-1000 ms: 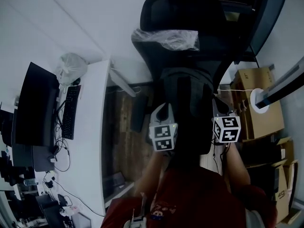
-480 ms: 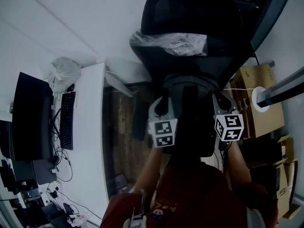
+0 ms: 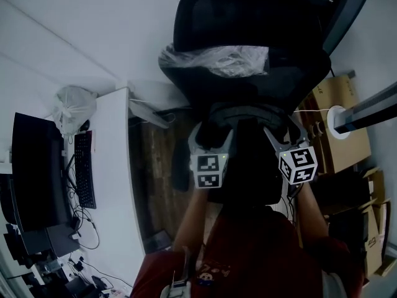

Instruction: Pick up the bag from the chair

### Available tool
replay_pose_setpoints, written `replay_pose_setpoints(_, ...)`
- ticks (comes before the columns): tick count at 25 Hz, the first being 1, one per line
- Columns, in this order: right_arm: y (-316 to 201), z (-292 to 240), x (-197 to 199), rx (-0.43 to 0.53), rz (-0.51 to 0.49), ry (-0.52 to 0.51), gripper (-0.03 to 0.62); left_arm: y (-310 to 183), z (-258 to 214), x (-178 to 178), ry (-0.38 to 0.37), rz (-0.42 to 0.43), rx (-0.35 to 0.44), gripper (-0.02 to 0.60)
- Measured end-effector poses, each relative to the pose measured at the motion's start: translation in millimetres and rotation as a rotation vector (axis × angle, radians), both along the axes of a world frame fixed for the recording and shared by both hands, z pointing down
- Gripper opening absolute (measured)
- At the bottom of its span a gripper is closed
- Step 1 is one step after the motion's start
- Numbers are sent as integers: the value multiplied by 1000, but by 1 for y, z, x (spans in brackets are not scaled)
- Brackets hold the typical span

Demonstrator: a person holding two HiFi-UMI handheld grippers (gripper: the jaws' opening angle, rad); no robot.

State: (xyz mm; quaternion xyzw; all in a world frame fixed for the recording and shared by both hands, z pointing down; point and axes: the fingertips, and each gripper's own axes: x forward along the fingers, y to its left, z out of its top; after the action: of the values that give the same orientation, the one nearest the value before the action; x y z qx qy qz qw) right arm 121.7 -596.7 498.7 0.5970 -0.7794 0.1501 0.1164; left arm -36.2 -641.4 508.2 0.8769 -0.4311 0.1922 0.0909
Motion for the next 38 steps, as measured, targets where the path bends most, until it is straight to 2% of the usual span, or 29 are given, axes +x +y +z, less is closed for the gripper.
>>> replay_pose_setpoints(5,-6,23,2,-59,2,9,359,-13,15,10,-23,94,-6,453)
replay_pose_setpoints(10,-12,40,11,-104,26,-78,379,-21,31,20,-24,163,-42,462)
replay_pose_setpoints(15,-19,46,9,-109,20,-75,379,-26,44,32,-65,228,-37,462)
replay_pose_setpoints(19,-24,49,10,-100,31,-56,372,-32,48,35,-68,213,-13,413)
replay_pose_setpoints(24,-25,55,11,-125,6,-19,312,-31,52,37,-82,186,-7,331)
replay_pose_setpoints(31,-22,57,10,-139,-20,40,225,-29,53,37,-89,186,-39,225)
replay_pose_setpoints(38,-18,56,8,-134,-16,64,195,-26,51,36,-84,159,-50,206)
